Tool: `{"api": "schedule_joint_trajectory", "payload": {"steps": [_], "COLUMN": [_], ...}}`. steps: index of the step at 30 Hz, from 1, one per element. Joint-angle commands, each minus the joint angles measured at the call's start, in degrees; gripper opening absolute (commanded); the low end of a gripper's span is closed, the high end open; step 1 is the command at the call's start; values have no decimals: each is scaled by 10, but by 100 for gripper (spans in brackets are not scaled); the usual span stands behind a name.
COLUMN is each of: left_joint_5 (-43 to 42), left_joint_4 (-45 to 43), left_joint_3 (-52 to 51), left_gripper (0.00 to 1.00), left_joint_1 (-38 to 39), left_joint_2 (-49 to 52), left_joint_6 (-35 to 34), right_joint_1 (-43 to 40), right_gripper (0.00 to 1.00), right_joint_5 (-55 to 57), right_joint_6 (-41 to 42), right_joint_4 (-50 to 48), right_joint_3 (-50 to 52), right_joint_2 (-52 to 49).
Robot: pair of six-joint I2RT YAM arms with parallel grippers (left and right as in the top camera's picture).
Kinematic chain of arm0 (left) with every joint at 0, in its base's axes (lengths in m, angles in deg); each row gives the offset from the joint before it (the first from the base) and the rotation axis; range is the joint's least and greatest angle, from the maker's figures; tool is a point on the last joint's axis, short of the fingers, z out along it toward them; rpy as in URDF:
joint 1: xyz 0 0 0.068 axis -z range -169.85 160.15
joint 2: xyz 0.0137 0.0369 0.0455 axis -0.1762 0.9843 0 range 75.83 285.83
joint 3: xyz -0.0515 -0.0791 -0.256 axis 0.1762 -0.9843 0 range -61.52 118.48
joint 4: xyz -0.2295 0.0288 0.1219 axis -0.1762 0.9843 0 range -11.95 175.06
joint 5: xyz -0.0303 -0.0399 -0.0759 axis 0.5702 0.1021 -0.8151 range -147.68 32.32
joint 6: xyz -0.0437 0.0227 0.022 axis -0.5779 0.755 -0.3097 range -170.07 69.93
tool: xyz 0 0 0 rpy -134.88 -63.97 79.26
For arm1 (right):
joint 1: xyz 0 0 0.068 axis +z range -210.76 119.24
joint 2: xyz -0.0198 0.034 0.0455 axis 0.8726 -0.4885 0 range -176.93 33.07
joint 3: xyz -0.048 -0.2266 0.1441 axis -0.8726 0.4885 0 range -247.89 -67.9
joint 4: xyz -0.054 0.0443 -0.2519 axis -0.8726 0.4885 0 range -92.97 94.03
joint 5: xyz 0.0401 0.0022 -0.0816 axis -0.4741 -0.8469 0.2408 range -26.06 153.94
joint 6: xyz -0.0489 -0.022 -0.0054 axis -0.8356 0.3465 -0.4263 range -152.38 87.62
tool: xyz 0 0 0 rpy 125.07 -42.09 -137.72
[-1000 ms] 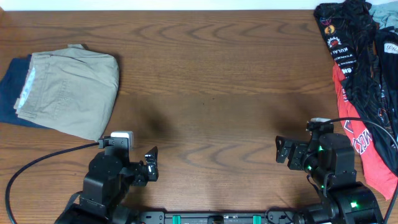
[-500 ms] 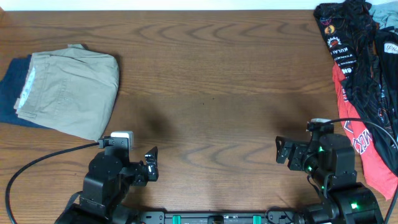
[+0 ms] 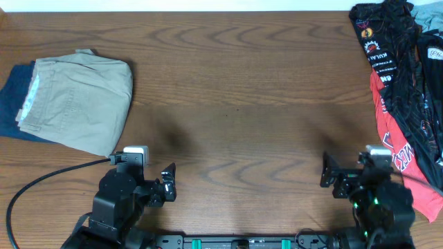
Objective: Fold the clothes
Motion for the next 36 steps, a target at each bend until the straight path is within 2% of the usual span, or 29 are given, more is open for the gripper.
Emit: {"api": "schedule_joint_trajectory", "payload": {"steps": [1, 5, 13, 16, 17, 20, 36], "left_joint_5": [7, 7, 7, 7, 7, 7, 7], "left_joint_4": [-1, -1, -1, -1, -1, -1, -1], "left_joint_3": [-3, -3, -3, -3, -3, -3, -3], "left_gripper": [98, 98, 98, 98, 98, 98, 98], "left_joint_1": [2, 2, 2, 2, 2, 2, 2], "left_joint_2": [-2, -2, -2, -3, -2, -2, -2], "left_joint_6": [-3, -3, -3, -3, -3, -3, -3], "right_joint_1": [-18, -22, -24, -24, -24, -24, -19], "right_gripper": [99, 99, 99, 99, 99, 99, 99], "right_joint_5": [-6, -6, -4, -4, -4, -2, -8], "right_joint_6": [-52, -57, -73, -73, -73, -75, -83], "right_joint_4": [-23, -83, -365, -440, -444, -362, -361], "right_joint_3": [32, 77, 206, 256, 270, 268, 268], "right_joint_2": [61, 101, 102, 102, 102, 102, 102]}}
